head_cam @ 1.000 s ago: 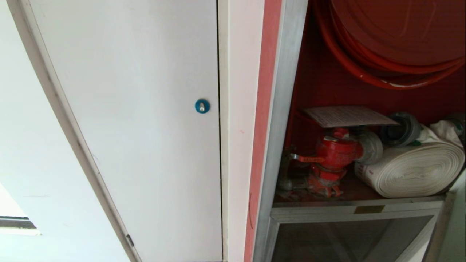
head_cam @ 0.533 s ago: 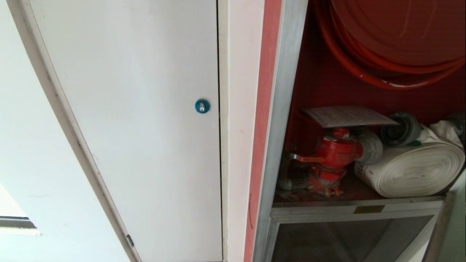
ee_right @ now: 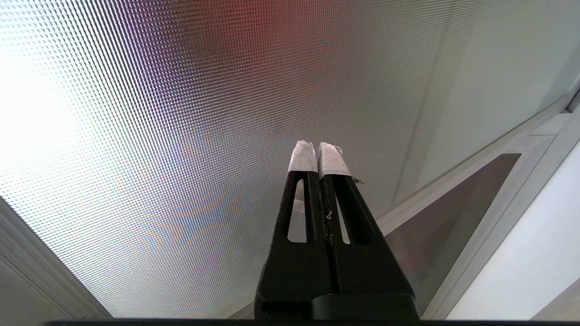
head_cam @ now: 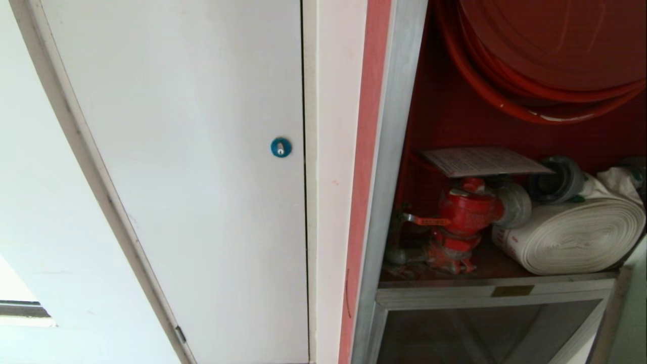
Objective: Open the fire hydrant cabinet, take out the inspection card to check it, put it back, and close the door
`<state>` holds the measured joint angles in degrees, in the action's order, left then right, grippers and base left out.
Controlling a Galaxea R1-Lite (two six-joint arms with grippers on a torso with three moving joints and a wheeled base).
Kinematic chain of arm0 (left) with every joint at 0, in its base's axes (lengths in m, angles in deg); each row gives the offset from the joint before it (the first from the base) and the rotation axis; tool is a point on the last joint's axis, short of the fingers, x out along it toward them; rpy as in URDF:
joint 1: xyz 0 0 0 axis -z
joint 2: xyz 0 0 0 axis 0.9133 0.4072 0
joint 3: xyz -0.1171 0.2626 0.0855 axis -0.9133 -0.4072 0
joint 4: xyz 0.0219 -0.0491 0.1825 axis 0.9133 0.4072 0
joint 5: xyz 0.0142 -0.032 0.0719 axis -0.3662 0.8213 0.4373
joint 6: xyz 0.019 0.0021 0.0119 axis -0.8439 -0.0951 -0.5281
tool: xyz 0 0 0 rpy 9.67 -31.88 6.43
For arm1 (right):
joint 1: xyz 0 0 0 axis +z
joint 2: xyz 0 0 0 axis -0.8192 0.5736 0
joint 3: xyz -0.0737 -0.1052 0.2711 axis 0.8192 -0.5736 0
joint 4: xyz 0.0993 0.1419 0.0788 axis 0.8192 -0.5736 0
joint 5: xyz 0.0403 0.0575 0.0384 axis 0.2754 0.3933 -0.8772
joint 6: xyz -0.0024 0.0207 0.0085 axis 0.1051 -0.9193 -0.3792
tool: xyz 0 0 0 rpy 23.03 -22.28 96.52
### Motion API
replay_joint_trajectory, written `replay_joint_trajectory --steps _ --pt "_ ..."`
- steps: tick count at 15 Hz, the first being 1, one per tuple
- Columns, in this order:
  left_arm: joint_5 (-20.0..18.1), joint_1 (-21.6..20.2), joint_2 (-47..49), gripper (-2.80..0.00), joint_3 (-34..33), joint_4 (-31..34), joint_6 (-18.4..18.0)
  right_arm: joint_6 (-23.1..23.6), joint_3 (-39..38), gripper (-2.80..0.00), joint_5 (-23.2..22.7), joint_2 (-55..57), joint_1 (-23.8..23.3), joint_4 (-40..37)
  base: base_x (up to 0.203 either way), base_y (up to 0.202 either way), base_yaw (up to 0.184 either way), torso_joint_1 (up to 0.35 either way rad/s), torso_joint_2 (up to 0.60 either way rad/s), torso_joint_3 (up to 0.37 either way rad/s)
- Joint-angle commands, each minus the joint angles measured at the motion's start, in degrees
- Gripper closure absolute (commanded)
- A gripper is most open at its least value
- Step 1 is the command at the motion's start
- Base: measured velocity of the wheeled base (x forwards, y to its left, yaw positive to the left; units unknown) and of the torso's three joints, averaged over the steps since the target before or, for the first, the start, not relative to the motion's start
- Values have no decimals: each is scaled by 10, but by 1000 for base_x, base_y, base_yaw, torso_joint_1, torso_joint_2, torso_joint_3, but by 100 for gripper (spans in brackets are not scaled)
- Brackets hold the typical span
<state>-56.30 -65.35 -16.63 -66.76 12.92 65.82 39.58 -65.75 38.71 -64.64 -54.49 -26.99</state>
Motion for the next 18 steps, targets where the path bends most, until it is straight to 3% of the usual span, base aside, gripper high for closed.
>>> replay_joint_trajectory --steps 1,9,18 --pt "1 0 1 0 -7 0 0 0 -2 0 0 1 0 0 0 0 0 0 0 0" --pt "0 0 1 0 -7 0 0 0 -2 0 0 1 0 0 -9 0 0 2 1 0" --pt "0 0 1 0 -6 0 0 0 -2 0 0 1 0 0 -193 0 1 1 3 1"
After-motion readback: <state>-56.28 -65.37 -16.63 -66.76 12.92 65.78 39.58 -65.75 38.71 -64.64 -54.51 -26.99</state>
